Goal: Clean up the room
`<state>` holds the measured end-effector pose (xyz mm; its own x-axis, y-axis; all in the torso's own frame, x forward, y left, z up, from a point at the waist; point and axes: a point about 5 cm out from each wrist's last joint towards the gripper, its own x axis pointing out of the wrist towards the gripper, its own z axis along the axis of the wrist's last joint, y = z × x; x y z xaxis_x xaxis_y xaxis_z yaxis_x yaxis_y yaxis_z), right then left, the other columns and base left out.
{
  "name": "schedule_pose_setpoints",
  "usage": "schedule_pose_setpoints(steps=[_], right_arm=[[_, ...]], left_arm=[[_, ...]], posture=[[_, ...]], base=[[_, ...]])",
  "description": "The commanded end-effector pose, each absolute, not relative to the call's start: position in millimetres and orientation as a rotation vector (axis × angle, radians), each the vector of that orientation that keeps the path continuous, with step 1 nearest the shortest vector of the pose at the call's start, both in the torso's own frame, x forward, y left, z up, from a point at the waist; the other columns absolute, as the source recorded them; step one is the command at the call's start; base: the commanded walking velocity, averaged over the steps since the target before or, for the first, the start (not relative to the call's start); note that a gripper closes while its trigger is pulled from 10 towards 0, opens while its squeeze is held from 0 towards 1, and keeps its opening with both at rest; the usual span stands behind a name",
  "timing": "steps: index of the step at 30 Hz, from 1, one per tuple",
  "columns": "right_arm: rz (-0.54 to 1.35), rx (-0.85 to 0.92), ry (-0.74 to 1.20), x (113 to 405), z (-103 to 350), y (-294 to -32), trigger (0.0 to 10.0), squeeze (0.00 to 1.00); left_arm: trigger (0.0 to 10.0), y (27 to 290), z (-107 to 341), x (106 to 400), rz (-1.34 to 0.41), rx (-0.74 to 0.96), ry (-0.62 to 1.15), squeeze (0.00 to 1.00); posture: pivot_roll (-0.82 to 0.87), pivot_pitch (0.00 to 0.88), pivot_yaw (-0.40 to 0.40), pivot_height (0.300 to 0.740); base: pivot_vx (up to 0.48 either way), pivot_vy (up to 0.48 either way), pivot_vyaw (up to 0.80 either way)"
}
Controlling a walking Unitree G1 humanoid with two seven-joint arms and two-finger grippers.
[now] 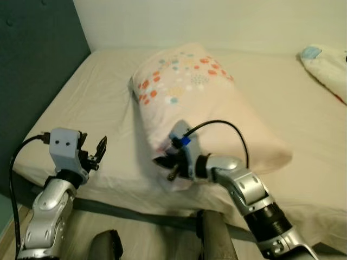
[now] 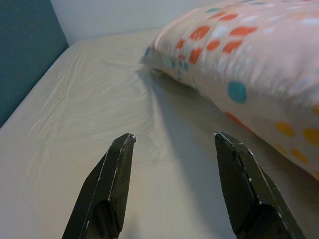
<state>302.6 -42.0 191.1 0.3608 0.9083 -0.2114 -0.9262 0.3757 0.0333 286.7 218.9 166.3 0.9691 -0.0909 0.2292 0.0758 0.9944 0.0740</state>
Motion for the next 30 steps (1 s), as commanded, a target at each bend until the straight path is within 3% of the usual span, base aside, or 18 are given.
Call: schedule_pose_setpoints(steps=[1,7,15,18,26,30], right_arm=[[1.31,-0.024,0.194,286.7,201.7,-26.6,0.0,0.0],[1.406,0.042,0.228,271.0,209.0,-22.6,0.0,0.0],[1.547,-0.045,0.284,246.7,207.8,-31.4,0.0,0.0],[1.639,0.027,0.286,231.6,221.8,-28.2,0.0,0.0],[1.69,0.084,0.269,225.5,234.2,-26.4,0.0,0.0],[1.707,0.029,0.286,220.7,228.7,-29.7,0.0,0.0]], left_arm=[[10.0,219.4,161.2,286.0,-0.078,0.063,-0.219,0.0],[10.0,217.4,160.5,287.2,-0.088,0.06,-0.22,0.0],[10.0,216.6,159.4,287.9,-0.093,0.056,-0.219,0.0],[10.0,214.9,157.9,288.4,-0.097,0.054,-0.217,0.0],[10.0,213.7,157.2,289.1,-0.103,0.057,-0.216,0.0],[10.0,211.0,156.2,289.0,-0.112,0.057,-0.215,0.0]], posture=[[-0.06,0.209,0.004,0.567],[-0.06,0.206,0.005,0.567],[-0.06,0.202,0.004,0.567],[-0.06,0.196,0.006,0.567],[-0.06,0.189,0.008,0.567],[-0.06,0.185,0.01,0.567]], base=[[0.0,0.0,0.0],[0.0,0.0,0.0],[0.0,0.0,0.0],[0.0,0.0,0.0],[0.0,0.0,0.0],[0.0,0.0,0.0]])
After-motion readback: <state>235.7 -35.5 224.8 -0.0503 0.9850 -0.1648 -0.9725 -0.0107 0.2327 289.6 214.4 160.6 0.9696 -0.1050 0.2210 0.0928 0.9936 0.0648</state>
